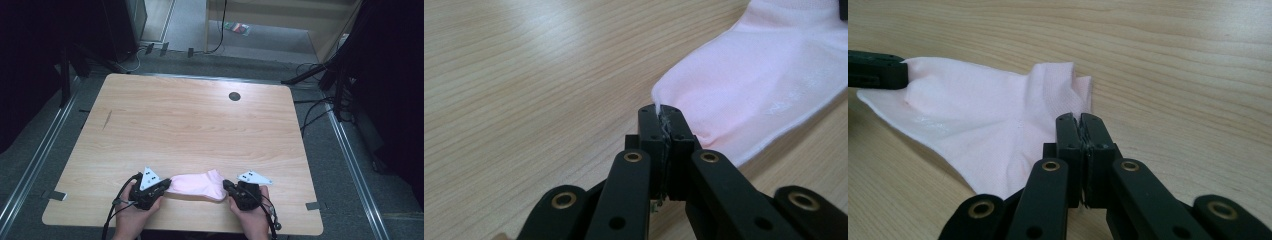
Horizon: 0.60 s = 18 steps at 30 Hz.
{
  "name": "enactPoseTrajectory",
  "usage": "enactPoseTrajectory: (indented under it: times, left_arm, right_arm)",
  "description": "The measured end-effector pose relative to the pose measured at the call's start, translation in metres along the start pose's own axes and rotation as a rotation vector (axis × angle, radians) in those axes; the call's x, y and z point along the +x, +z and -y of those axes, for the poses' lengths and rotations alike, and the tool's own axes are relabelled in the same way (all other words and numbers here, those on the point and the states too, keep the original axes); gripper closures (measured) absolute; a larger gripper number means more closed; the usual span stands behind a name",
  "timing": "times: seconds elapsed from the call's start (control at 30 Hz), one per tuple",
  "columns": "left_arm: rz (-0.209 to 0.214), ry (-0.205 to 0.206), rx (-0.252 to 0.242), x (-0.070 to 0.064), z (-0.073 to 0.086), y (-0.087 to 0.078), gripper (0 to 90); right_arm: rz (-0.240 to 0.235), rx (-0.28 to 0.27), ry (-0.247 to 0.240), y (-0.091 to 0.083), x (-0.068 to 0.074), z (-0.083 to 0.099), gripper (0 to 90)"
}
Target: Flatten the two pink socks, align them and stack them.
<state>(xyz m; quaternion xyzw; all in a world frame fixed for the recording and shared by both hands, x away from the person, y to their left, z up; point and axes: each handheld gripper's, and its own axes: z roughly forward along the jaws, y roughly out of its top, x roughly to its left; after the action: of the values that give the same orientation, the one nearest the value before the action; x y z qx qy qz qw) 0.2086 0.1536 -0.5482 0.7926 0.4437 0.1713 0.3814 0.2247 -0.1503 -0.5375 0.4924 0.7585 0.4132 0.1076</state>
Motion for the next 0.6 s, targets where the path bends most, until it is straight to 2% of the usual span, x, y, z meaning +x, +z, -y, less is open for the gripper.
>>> enactPoseTrajectory:
  times: [0.1,0.13,0.17,0.2,0.23,0.27,0.33,0.4,0.47,0.5,0.53,0.6]
  left_arm:
    - [-0.006,0.006,0.001,-0.001,0.001,0.001,88.7]
    - [-0.006,0.004,-0.008,-0.001,0.001,0.0,84.7]
    - [-0.01,-0.011,-0.023,0.0,0.0,-0.001,75.0]
    - [-0.008,-0.045,-0.049,0.001,-0.001,-0.004,62.1]
    - [0.001,-0.064,-0.081,0.002,-0.002,-0.008,53.7]
    - [0.01,-0.077,-0.11,0.002,-0.003,-0.012,49.2]
    - [0.024,-0.083,-0.157,0.001,-0.005,-0.017,48.7]
    - [0.051,-0.054,-0.187,-0.003,-0.006,-0.019,54.3]
    - [0.103,0.002,-0.157,-0.009,-0.007,-0.014,62.3]
    - [0.109,0.018,-0.138,-0.011,-0.006,-0.011,64.3]
    - [0.102,0.035,-0.098,-0.013,-0.005,-0.006,65.2]
    - [0.078,0.049,-0.053,-0.013,-0.002,0.001,65.3]
  right_arm:
    - [-0.004,0.003,-0.004,0.001,-0.001,0.001,88.0]
    - [-0.005,0.005,-0.003,0.001,-0.001,0.001,86.7]
    - [-0.009,0.01,-0.002,0.001,-0.001,0.001,83.3]
    - [-0.017,0.011,-0.006,0.001,-0.002,0.001,78.2]
    - [-0.016,-0.006,-0.006,-0.001,-0.003,0.0,72.4]
    - [-0.011,-0.026,-0.005,-0.003,-0.003,0.0,67.3]
    - [-0.004,-0.06,0.013,-0.01,-0.004,-0.003,64.4]
    - [-0.004,-0.096,0.017,-0.014,-0.004,-0.004,67.3]
    - [-0.031,-0.111,0.01,-0.014,0.001,-0.004,72.8]
    - [-0.047,-0.094,-0.002,-0.013,0.005,-0.004,74.3]
    - [-0.059,-0.082,-0.019,-0.01,0.008,-0.003,75.3]
    - [-0.062,-0.044,-0.064,-0.001,0.016,0.0,76.1]
